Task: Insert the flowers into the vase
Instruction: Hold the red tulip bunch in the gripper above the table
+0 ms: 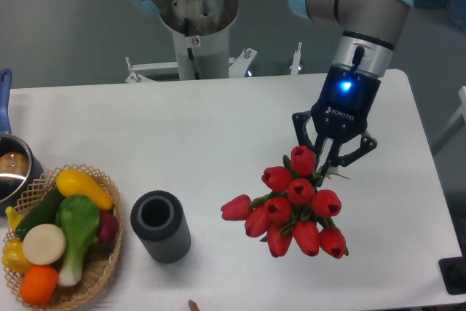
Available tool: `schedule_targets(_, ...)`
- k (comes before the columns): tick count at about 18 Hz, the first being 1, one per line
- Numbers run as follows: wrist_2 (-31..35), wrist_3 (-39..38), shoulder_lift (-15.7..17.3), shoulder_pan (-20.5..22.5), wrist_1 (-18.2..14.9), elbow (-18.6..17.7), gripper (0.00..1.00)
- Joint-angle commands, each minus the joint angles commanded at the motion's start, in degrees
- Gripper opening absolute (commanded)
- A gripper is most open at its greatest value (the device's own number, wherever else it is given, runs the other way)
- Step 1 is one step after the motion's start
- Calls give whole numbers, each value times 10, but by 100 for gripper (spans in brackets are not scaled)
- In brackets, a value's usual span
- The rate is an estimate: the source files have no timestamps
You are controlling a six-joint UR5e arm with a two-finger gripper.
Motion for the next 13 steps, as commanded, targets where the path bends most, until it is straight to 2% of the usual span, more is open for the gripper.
schedule_targets(13, -3, -4, -3, -20, 0, -8, 17)
